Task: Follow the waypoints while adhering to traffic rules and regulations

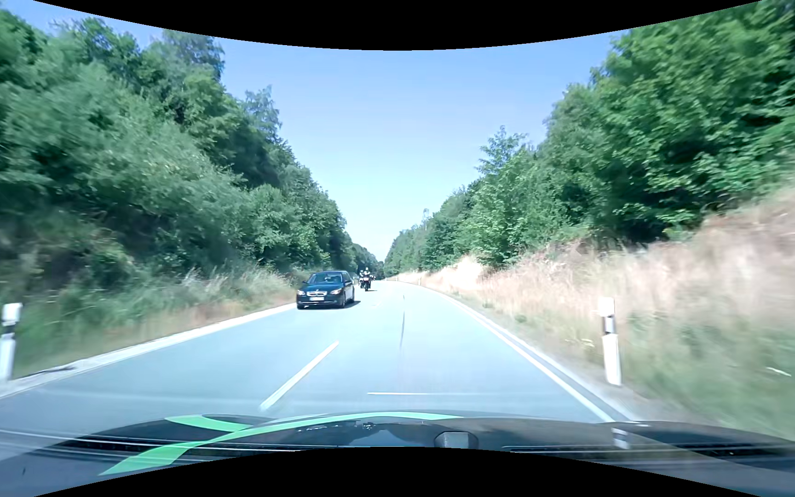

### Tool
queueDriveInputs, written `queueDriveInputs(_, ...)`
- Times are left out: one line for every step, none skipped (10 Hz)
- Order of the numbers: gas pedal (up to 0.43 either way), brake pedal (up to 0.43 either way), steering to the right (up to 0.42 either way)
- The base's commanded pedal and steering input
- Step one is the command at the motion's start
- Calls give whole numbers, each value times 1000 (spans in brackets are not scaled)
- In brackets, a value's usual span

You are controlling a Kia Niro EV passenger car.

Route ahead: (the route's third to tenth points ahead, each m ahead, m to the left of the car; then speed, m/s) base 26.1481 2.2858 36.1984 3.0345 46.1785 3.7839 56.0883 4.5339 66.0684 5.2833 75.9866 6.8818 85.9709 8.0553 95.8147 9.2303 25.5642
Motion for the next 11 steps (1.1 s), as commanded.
queueDriveInputs(331,0,-17)
queueDriveInputs(339,0,-16)
queueDriveInputs(339,0,-15)
queueDriveInputs(350,0,-15)
queueDriveInputs(350,0,-15)
queueDriveInputs(350,0,-14)
queueDriveInputs(350,0,-13)
queueDriveInputs(350,0,-11)
queueDriveInputs(350,0,-11)
queueDriveInputs(358,0,-11)
queueDriveInputs(358,0,-11)
